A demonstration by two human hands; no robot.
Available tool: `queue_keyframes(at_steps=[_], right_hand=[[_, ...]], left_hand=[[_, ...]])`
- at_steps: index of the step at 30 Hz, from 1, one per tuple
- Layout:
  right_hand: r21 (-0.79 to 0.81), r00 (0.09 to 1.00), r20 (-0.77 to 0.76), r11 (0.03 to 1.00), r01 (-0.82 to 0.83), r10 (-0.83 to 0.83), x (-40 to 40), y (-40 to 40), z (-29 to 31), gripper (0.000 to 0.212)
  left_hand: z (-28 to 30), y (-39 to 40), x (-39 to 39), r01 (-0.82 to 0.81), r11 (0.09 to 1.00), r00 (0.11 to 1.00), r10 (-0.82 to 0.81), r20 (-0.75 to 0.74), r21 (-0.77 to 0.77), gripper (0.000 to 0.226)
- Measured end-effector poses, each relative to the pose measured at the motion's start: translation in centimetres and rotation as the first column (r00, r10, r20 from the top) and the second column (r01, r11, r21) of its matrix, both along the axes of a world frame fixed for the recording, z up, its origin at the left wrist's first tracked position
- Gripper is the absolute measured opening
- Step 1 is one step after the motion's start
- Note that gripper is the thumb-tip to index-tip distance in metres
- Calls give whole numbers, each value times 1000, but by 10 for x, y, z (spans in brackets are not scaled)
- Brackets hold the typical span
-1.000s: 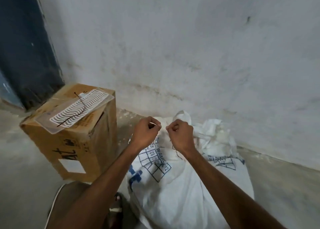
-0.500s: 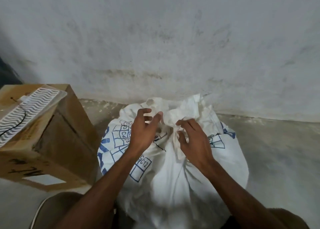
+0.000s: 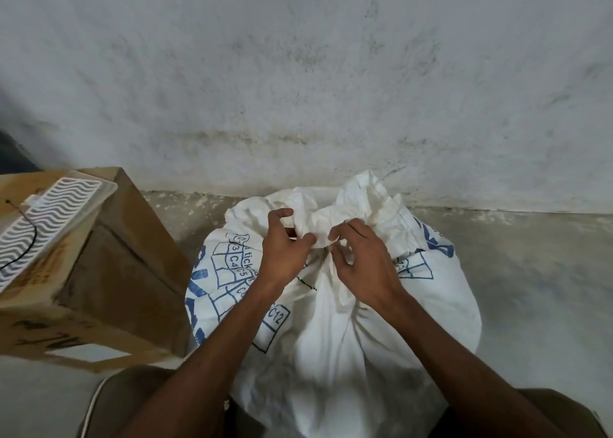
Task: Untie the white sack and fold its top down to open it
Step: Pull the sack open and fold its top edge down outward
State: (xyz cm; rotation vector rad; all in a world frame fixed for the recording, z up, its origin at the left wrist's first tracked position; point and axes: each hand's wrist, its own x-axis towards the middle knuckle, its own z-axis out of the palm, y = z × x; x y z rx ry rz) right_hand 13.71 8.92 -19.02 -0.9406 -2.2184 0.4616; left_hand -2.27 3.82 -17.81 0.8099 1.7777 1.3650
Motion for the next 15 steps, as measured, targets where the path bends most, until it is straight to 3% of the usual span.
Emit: queue_keyframes(at_steps=[3,6,11,15], right_hand=[[-67,995,-92,997,27,-33,6,-21,4,5],[-175,957,-190,966,188,-221,11,-54,4,19],[-383,766,-279,798,465,-580,21,-107,16,29],[-656,671,-284,649,386,-685,35,-140,35,35]], left_hand=[[3,-16,10,33,999,995,-30,-91,31,58],[8,-45,29,24,1000,994,-23,-108,12,58],[12,-111,67,29,1000,998,-28,-64,12,73],[24,-160,94,33,999,999,-33,-19,16,83]])
